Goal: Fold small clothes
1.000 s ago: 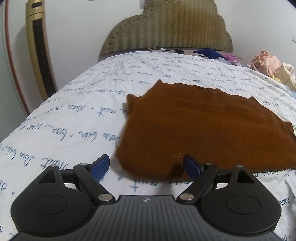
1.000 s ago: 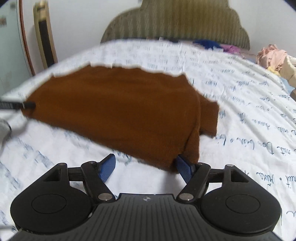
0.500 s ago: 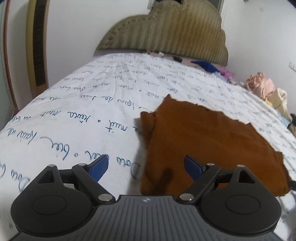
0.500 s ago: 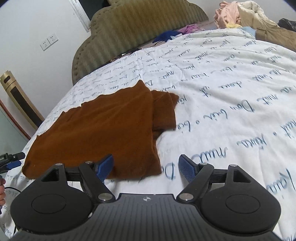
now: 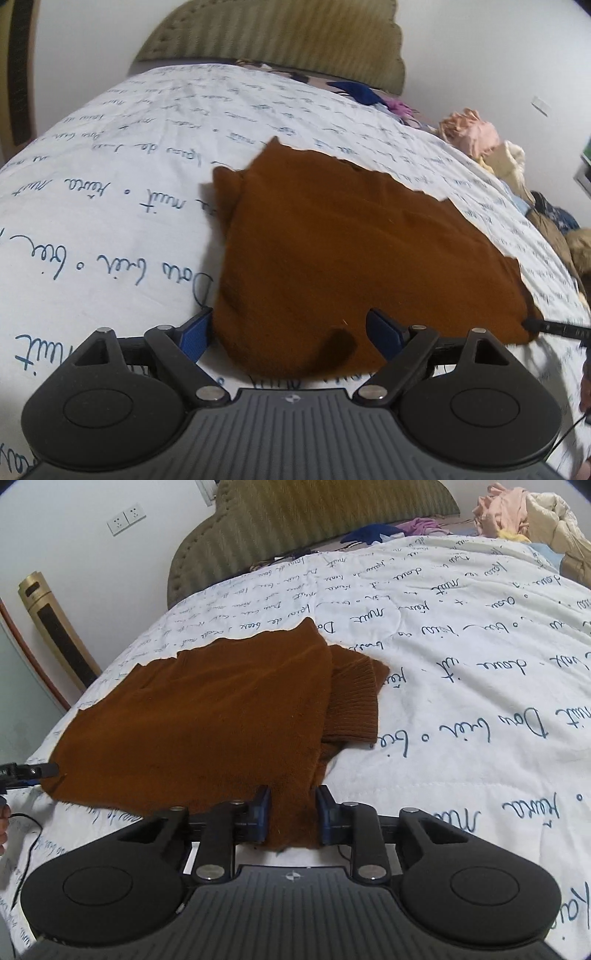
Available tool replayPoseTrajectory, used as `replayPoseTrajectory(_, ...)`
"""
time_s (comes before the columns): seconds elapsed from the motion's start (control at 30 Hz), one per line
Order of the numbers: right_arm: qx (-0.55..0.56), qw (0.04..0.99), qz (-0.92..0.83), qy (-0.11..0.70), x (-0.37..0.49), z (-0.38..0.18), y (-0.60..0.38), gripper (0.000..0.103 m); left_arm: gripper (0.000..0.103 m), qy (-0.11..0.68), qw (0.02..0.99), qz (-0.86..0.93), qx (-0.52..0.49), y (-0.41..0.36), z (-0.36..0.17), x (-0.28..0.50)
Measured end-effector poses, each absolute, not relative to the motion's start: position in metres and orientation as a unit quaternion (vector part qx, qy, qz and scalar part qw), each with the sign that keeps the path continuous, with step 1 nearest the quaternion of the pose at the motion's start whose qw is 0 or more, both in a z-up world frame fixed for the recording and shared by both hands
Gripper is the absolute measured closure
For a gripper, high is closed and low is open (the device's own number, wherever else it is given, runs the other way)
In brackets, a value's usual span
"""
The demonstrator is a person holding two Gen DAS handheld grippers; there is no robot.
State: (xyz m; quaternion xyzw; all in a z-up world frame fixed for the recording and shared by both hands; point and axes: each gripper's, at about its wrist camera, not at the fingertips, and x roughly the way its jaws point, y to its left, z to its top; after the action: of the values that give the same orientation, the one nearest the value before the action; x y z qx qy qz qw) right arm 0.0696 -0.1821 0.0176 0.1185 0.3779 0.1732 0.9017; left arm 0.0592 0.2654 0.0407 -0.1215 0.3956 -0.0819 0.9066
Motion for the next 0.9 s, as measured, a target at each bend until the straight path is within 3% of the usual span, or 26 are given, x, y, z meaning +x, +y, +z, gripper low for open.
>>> replayPoseTrajectory(0.07,0.128,0.899,0.179,0.378,0.066,0.018,-0.188,0.079,0.032,0.398,0.906,-0.087,-0.114,0.262,0.039,0.057)
replayPoseTrajectory(0.13,0.124,0.9,0.18,0.377,0.064,0.018,-0.191,0.082,0.057,0.408,0.9,-0.094,-0.119,0.261,0.035,0.059)
replayPoseTrajectory(0.27,0.117,0.9,0.181,0.379,0.068,0.02,-0.19,0.082,0.06,0.409,0.897,-0.083,-0.142,0.268,0.032,0.061)
replayPoseTrajectory(0.5,0.113,0.9,0.194,0.374,0.09,0.026,-0.176,0.083,0.087,0.407,0.902,-0.069,-0.124,0.266,0.033,0.061)
replayPoseTrajectory(0.63,0.098,0.899,0.197,0.379,0.086,0.025,-0.17,0.092,0.093,0.404,0.901,-0.065,-0.146,0.273,0.032,0.056)
replayPoseTrajectory(0.9,0.077,0.902,0.181,0.385,0.059,0.026,-0.188,0.095,0.095,0.385,0.906,-0.068,-0.161,0.281,0.03,0.032)
